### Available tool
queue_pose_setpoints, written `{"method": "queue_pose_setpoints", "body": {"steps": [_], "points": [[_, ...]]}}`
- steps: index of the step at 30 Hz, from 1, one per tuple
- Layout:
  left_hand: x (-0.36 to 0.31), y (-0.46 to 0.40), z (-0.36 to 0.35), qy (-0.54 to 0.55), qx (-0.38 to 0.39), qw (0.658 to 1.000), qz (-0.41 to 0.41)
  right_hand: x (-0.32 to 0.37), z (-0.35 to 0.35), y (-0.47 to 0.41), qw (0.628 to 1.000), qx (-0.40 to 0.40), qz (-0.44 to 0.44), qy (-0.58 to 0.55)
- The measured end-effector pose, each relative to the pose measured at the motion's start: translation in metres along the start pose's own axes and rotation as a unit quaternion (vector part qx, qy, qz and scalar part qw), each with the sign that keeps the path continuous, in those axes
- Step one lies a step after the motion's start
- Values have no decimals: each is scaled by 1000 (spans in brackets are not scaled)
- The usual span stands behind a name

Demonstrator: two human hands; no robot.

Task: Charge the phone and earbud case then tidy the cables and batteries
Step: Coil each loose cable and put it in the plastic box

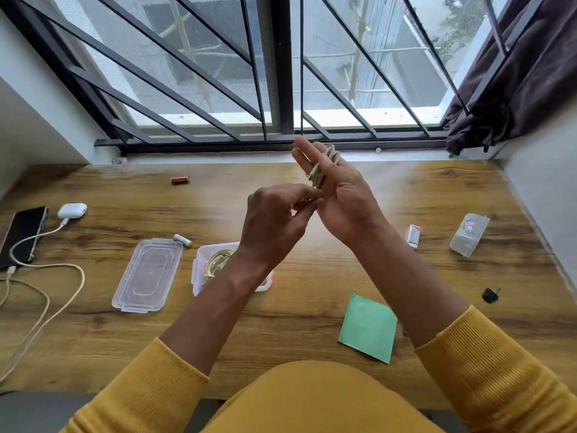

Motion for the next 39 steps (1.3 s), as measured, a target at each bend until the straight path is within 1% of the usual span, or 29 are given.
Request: {"method": "queue_pose_setpoints", "body": {"steps": [2, 5, 8, 11, 13, 15, 18, 22, 24, 26, 30, 32, 35, 37, 39], "points": [[-1, -4, -1, 22, 13, 1000, -2, 0, -4, 3, 1000, -2, 0, 0], [0, -7, -7, 47, 56, 997, -10, 7, -3, 5, 999, -13, 23, 18], [-4, -9, -6, 9, 72, 997, -36, 7, -2, 7, 998, -16, 25, 48], [-10, -14, 4, -113, 43, 991, -57, -6, -5, 10, 998, -23, -7, 60], [-9, -17, 10, -163, 19, 986, -36, -13, -3, 11, 996, -48, -24, 67], [-7, -17, 10, -174, 10, 984, -23, -15, -1, 12, 995, -61, -32, 78], [-3, -19, 11, -161, -4, 987, -17, -13, 0, 11, 988, -59, -30, 143], [-6, -19, 14, -161, -24, 987, -12, -9, 2, 12, 976, -73, -15, 203], [-8, -18, 13, -143, -23, 989, -15, -8, 5, 12, 968, -87, 0, 236], [-10, -17, 10, -93, -10, 995, -24, -4, 8, 14, 958, -108, 19, 264], [-9, -14, 10, 22, 7, 999, -28, -3, 14, 17, 955, -138, 32, 262], [-4, -11, 11, 100, -3, 995, 0, -5, 18, 17, 955, -144, 23, 258], [12, -7, 15, 216, -48, 972, 72, -7, 22, 17, 958, -142, 9, 249], [24, -6, 15, 220, -53, 967, 113, -9, 22, 18, 959, -135, 2, 247], [34, -7, 10, 178, -8, 975, 133, -10, 20, 20, 960, -124, -8, 251]]}}
Point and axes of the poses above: each hand's wrist, its own y-axis away from the middle knuckle, its own z-axis out of the back of the hand, x = y × z, the point moved 9 cm from there along -y, towards the middle knuckle, and after that the axes turned 7 degrees about -z, right-handed, at the moved point
